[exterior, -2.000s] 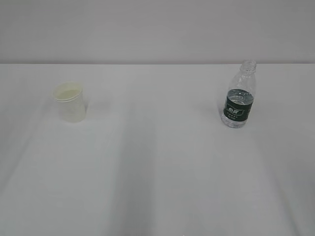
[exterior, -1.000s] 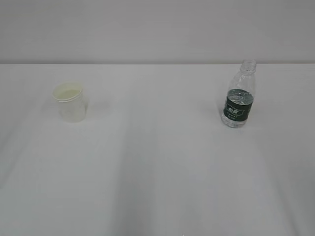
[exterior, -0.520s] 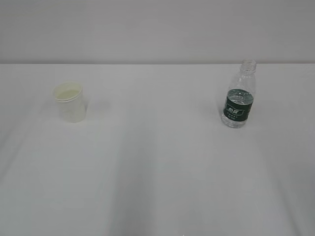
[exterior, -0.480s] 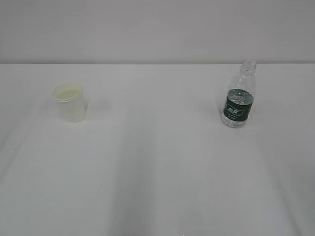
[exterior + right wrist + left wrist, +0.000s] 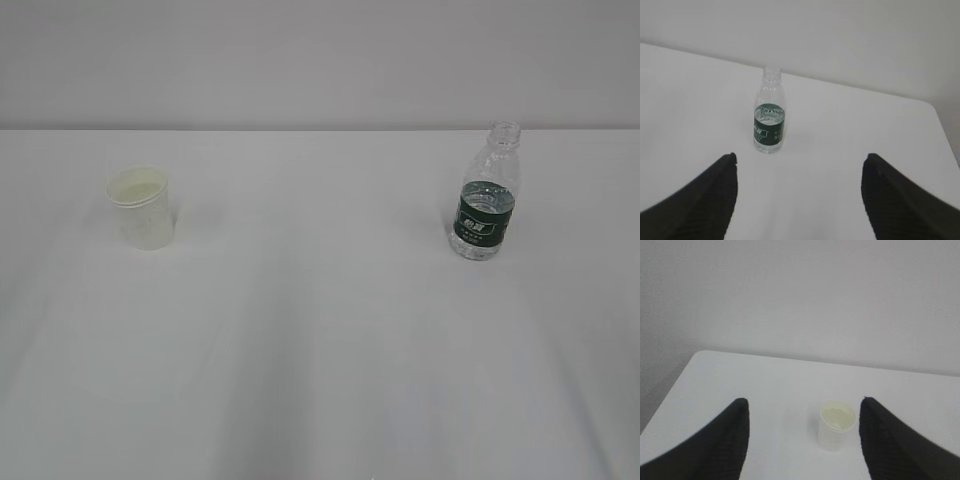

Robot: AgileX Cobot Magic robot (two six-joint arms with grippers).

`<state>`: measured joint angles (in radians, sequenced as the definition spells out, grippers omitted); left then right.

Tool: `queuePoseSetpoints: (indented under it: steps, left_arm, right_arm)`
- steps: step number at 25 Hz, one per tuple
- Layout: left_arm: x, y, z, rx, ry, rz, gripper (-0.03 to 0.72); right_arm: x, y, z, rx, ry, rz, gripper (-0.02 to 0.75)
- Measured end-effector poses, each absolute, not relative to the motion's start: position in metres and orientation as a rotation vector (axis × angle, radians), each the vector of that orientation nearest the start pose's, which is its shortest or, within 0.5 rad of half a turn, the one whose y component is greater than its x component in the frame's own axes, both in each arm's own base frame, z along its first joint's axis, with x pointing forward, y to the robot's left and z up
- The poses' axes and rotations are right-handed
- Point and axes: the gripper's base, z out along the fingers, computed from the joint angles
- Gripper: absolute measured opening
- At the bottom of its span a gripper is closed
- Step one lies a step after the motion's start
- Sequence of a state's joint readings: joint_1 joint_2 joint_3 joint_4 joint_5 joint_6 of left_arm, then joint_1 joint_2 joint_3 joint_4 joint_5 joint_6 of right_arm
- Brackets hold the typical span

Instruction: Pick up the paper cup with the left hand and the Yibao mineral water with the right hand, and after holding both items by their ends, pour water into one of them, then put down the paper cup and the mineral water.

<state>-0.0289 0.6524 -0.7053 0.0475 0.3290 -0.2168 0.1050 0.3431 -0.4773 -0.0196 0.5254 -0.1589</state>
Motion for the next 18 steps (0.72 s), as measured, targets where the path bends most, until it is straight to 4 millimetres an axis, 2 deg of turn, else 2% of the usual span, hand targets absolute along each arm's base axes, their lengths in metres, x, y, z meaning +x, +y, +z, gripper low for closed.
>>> queuePoseSetpoints:
  steps: [7, 13, 18]
  left_arm:
    - [0.131, -0.003, 0.354, -0.138, 1.881, -0.133, 0.479]
    - [0.128, -0.007, 0.345, -0.036, 1.974, -0.11, 0.429]
    - [0.128, -0.011, 0.32, 0.049, 2.055, -0.115, 0.41]
  right_arm:
    - [0.076, 0.007, 0.313, -0.247, 1.754, -0.062, 0.585]
    - [0.077, 0.007, 0.318, -0.241, 1.698, -0.064, 0.585]
    - [0.077, 0.008, 0.321, -0.237, 1.664, -0.064, 0.585]
